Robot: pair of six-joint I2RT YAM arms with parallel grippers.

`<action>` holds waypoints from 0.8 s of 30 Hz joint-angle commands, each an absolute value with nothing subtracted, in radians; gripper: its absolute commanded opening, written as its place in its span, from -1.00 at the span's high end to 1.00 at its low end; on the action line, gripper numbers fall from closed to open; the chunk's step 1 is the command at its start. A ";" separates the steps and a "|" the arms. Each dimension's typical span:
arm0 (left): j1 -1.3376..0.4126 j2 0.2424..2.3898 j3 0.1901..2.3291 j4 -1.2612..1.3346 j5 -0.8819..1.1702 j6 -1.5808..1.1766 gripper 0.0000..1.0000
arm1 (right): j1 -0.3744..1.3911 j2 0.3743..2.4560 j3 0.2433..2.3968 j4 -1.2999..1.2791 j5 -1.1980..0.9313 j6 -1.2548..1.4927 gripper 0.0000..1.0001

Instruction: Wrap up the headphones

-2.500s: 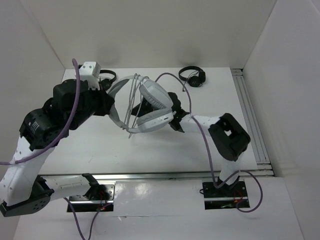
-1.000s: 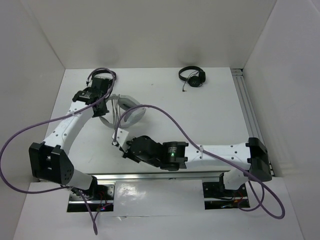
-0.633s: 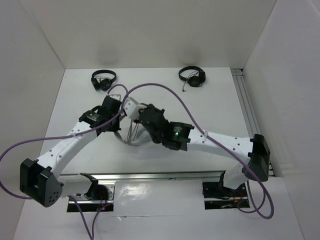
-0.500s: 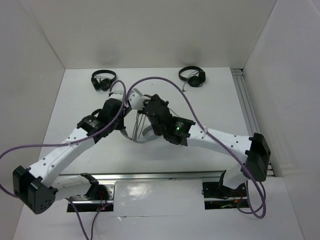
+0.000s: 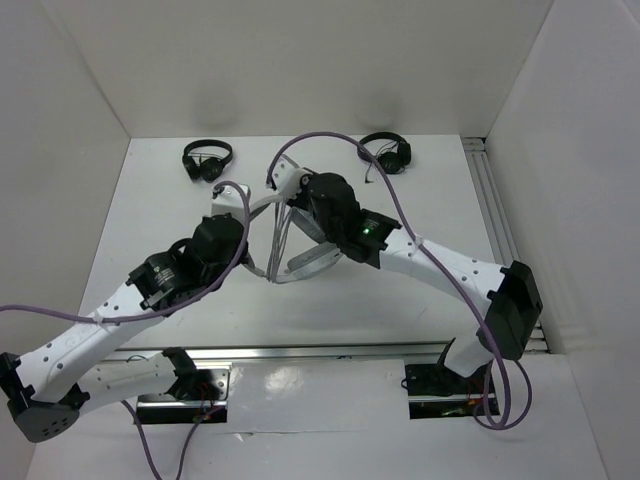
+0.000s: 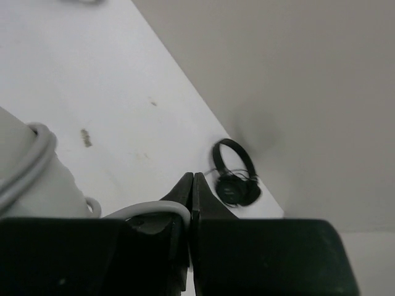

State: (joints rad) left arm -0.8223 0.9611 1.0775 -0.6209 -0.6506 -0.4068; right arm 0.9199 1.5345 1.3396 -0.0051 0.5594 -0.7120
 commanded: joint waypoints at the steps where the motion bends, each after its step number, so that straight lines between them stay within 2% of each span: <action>1: -0.888 0.966 1.114 -0.850 -0.531 -0.273 1.00 | 0.805 1.487 1.443 0.058 0.445 -0.557 0.86; 3: -0.897 0.986 1.163 -0.874 -0.540 -0.273 1.00 | 0.782 1.473 1.443 0.018 0.318 -0.494 0.86; 5: -0.897 0.997 1.202 -0.874 -0.529 -0.264 1.00 | 0.753 1.473 1.431 -0.032 0.244 -0.460 0.69; 7: -0.897 0.997 1.232 -0.874 -0.529 -0.253 1.00 | 0.720 1.483 1.440 -0.063 0.129 -0.424 0.65; 12: -0.897 1.006 1.344 -0.897 -0.555 -0.232 1.00 | 0.652 1.493 1.410 -0.092 -0.073 -0.358 0.77; 14: -0.897 1.006 1.379 -0.910 -0.555 -0.241 1.00 | 0.641 1.493 1.388 -0.061 -0.182 -0.298 0.85; 17: -0.897 1.020 1.462 -0.933 -0.565 -0.287 1.00 | 0.632 1.506 1.347 0.001 -0.334 -0.197 0.85; 23: -0.897 1.080 1.661 -0.992 -0.583 -0.402 1.00 | 0.632 1.574 1.186 0.346 -0.512 0.066 0.85; 24: -0.897 1.089 1.690 -1.006 -0.592 -0.414 1.00 | 0.632 1.607 1.169 0.397 -0.529 0.102 0.80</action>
